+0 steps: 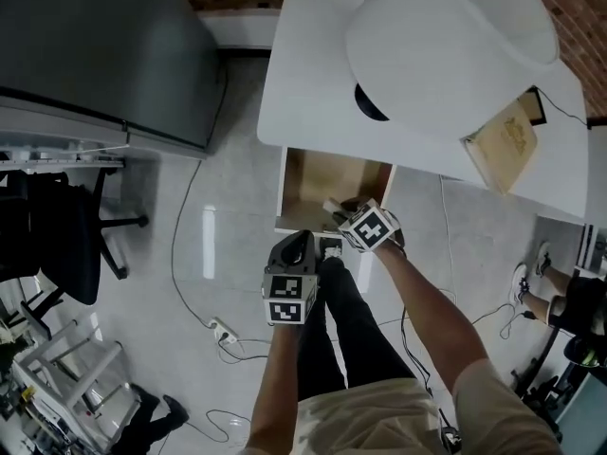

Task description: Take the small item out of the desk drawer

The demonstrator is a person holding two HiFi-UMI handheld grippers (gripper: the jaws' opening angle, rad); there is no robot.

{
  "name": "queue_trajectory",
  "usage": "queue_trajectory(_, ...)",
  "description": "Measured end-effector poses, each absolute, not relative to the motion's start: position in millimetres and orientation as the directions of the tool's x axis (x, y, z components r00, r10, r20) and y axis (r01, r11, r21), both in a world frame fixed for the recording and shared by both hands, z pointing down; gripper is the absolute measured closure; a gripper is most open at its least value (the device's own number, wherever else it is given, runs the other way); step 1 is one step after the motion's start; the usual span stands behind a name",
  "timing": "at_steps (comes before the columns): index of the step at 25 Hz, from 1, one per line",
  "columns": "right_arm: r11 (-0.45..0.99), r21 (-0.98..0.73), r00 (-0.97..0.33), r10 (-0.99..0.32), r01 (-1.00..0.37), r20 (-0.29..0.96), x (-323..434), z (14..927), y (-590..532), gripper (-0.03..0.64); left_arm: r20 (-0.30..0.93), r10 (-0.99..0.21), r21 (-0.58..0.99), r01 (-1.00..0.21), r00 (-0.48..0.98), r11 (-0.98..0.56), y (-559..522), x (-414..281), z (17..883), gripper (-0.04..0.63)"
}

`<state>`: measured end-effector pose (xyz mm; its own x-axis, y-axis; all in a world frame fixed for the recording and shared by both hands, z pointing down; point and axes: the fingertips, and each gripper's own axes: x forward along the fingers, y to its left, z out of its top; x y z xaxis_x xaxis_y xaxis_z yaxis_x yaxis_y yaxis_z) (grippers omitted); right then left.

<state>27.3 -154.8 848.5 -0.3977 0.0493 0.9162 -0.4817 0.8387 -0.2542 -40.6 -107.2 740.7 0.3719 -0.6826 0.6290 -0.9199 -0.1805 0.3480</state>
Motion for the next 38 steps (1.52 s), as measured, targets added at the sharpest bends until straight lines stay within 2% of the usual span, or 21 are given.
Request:
queue_trajectory(5, 0.803, -0.262, -0.434, 0.004, -0.536, 0.901, 26.4, 810.3, -154.8, 0.483, 0.633, -0.687, 0.338, -0.926, 0.358, -0.171, -99.9, -51.3, 718.1, 0.578)
queue_trajectory(10, 0.757, -0.230, -0.463, -0.108, -0.612, 0.880, 32.8, 758.8, -169.1, 0.485, 0.604, -0.712, 0.381, -0.914, 0.358, -0.137, -104.1, -54.8, 676.7, 0.578)
queue_trajectory(28, 0.649, -0.267, -0.572, -0.318, -0.713, 0.756, 43.0, 632.7, -132.7, 0.485, 0.567, -0.702, 0.359, -0.896, 0.431, -0.260, -90.4, -35.3, 588.0, 0.578)
queue_trajectory(38, 0.595, -0.315, -0.616, -0.408, -0.739, 0.674, 52.7, 587.9, -111.2, 0.485, 0.578, -0.655, 0.298, -0.874, 0.486, -0.385, -67.9, -32.9, 562.6, 0.578)
